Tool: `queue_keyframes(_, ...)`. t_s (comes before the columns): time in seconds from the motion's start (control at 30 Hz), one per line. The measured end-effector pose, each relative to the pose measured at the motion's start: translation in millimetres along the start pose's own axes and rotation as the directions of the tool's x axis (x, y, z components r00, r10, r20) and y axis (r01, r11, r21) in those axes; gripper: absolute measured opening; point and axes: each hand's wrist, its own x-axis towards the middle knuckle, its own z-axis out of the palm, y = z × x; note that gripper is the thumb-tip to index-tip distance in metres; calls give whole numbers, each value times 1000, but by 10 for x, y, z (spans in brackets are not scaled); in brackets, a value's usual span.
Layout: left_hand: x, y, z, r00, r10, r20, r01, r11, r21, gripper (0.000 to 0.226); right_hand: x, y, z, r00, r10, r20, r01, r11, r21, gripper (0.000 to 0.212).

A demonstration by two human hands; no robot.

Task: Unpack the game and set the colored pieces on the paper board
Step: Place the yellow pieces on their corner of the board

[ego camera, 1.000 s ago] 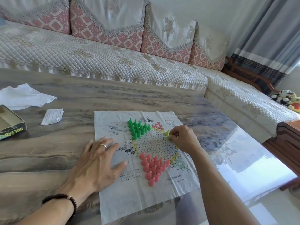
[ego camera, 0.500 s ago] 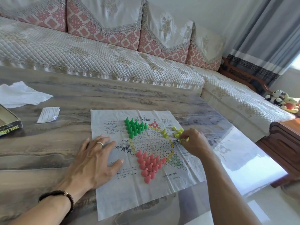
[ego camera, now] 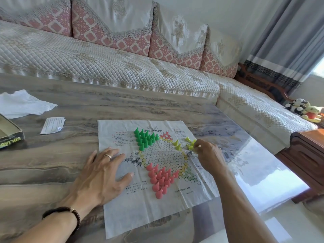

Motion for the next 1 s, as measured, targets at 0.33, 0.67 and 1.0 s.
queue_keyframes(0.33,4,10,-10,1000,-10,0,10,1000,6,92,34,-164,-60,956,255,144,-291,768,571,4)
queue_keyframes(0.67,-4,13,-20,1000,-19,6,19,1000,2,93,42,-288,109,954,277,111,-292,791,537,9)
queue_keyframes(1.0,5,4,0,1000,-5,-2,5,1000,6,90,44,-334,159,958,270,96,-285,863,418,5)
